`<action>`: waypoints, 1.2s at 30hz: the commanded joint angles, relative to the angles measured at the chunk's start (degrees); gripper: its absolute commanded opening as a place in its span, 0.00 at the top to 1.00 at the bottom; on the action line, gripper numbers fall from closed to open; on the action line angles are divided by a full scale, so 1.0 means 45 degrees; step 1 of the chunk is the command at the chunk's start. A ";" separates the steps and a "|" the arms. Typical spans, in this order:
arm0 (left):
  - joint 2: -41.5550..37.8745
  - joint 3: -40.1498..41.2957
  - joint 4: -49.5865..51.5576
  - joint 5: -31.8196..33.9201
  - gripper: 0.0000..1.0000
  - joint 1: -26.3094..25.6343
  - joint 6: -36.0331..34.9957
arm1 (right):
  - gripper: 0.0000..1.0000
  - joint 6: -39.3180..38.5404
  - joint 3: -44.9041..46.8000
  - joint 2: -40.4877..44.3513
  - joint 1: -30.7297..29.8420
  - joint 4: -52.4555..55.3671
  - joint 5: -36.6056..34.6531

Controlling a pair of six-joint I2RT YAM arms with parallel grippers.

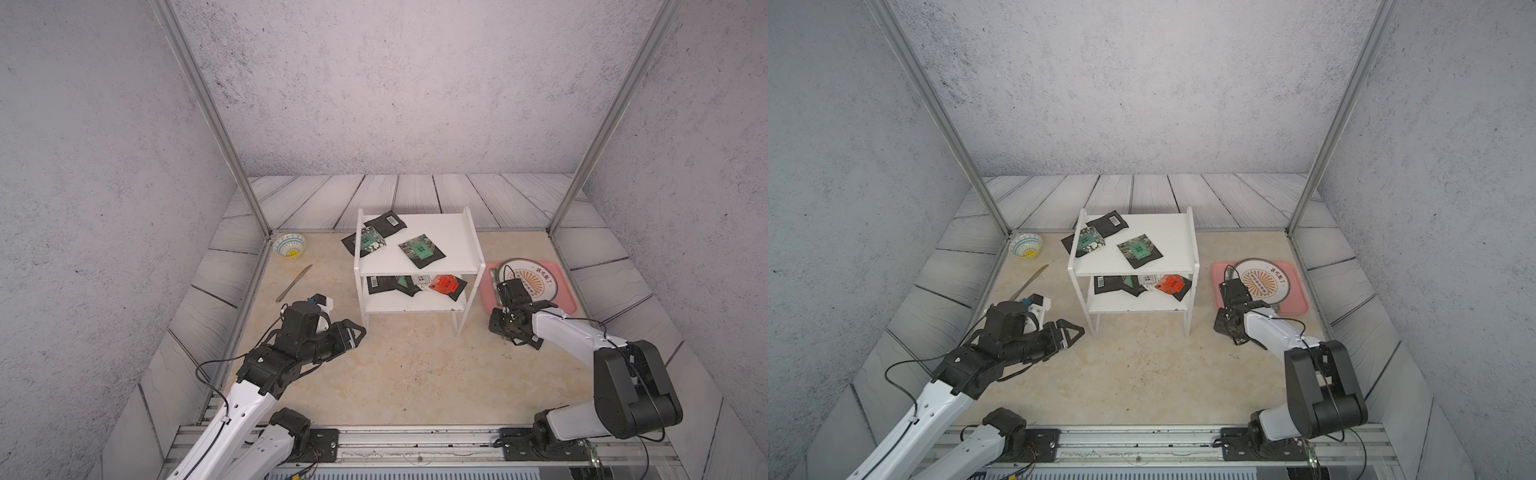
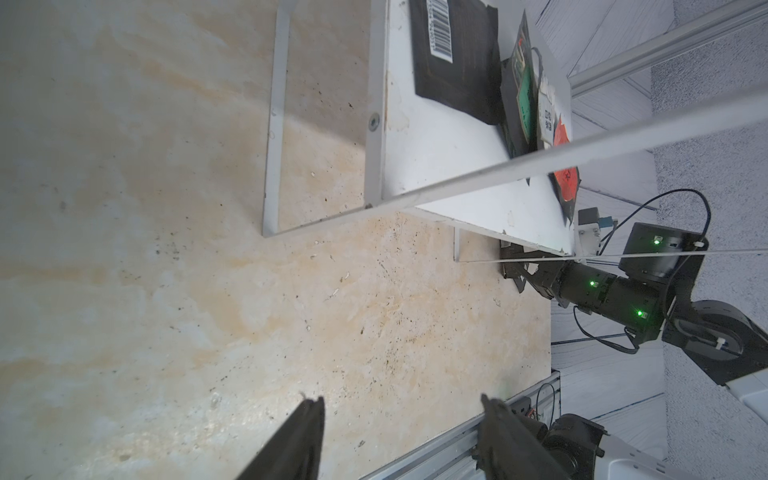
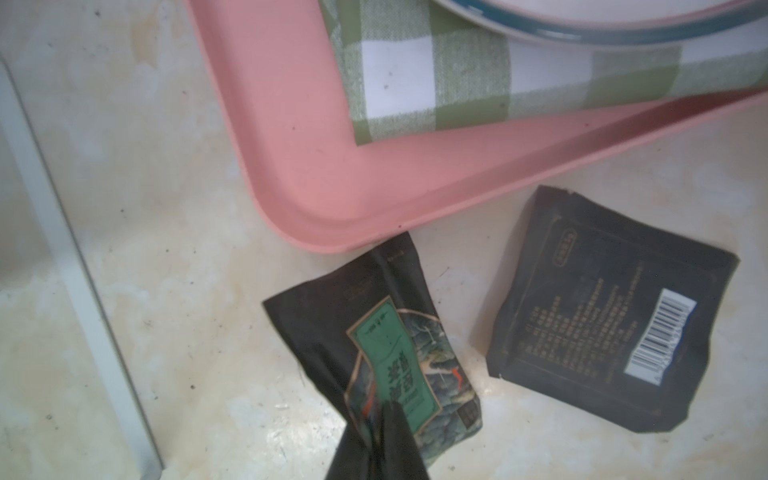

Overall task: Remove the tea bags from the shelf
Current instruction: Place the tea bag at the center of the board.

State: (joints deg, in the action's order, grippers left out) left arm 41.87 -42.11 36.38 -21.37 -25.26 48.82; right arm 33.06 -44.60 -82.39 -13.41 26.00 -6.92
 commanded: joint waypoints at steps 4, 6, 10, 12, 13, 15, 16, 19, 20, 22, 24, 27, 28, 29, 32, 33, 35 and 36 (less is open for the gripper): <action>-0.0007 0.0061 -0.0233 0.0099 0.36 -0.0110 -0.0005 | 0.76 0.0046 -0.0240 0.0559 0.0040 0.0598 0.0158; -0.0029 0.0036 -0.0214 0.0119 0.36 -0.0110 0.0001 | 0.73 -0.0002 -0.0331 0.0777 0.0050 0.0807 0.0151; -0.0027 -0.0052 -0.0194 0.0138 0.36 -0.0130 0.0030 | 0.70 -0.0119 -0.0516 0.1182 0.0045 0.1191 0.0165; -0.0026 -0.0114 -0.0158 0.0159 0.36 -0.0147 0.0002 | 0.67 -0.0158 -0.0557 0.1367 0.0045 0.1300 0.0152; -0.0007 -0.0153 -0.0155 0.0156 0.36 -0.0147 -0.0008 | 0.66 -0.0178 -0.0623 0.1446 0.0035 0.1389 0.0132; 0.0032 -0.0230 -0.0126 0.0158 0.36 -0.0144 -0.0015 | 0.62 -0.0240 -0.0694 0.1544 0.0033 0.1536 0.0117; 0.0072 -0.0271 -0.0087 0.0163 0.36 -0.0147 -0.0045 | 0.62 -0.0247 -0.0730 0.1570 0.0050 0.1585 0.0113; 0.0109 -0.0383 -0.0057 0.0148 0.36 -0.0169 -0.0077 | 0.61 -0.0257 -0.0856 0.1656 0.0035 0.1781 0.0243; 0.0110 -0.0416 -0.0043 0.0163 0.36 -0.0169 -0.0077 | 0.61 -0.0258 -0.0901 0.1719 0.0045 0.1842 0.0300; 0.0125 -0.0532 0.0035 0.0202 0.36 -0.0166 -0.0134 | 0.61 -0.0305 -0.1021 0.1942 0.0039 0.2035 0.0399; 0.0168 -0.0654 0.0084 0.0227 0.36 -0.0169 -0.0173 | 0.60 -0.0382 -0.1230 0.2225 0.0033 0.2368 0.0470; 0.0247 -0.0873 0.0174 0.0269 0.36 -0.0179 -0.0287 | 0.59 -0.0519 -0.1620 0.2828 0.0032 0.2989 0.0556; 0.0275 -0.0958 0.0211 0.0285 0.35 -0.0179 -0.0336 | 0.57 -0.0563 -0.1783 0.3038 0.0037 0.3216 0.0592; 0.0312 -0.1058 0.0244 0.0305 0.35 -0.0169 -0.0379 | 0.57 -0.0615 -0.1919 0.3252 0.0031 0.3430 0.0631; 0.0437 -0.1437 0.0384 0.0407 0.35 -0.0169 -0.0519 | 0.54 -0.0822 -0.2465 0.3869 0.0039 0.4184 0.0785; 0.0481 -0.1597 0.0462 0.0458 0.35 -0.0170 -0.0554 | 0.54 -0.0935 -0.2696 0.4064 0.0040 0.4439 0.0856; 0.0501 -0.1884 0.0668 0.0601 0.35 -0.0174 -0.0527 | 0.52 -0.1118 -0.3157 0.4380 0.0031 0.4961 0.0975; 0.0482 -0.2012 0.0751 0.0648 0.35 -0.0181 -0.0481 | 0.51 -0.1186 -0.3405 0.4514 0.0035 0.5217 0.1005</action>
State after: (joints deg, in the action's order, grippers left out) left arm 44.27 -48.71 38.11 -19.77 -25.63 47.64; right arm 29.61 -57.21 -64.71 -13.41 43.88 -3.51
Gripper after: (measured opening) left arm 0.646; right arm 0.481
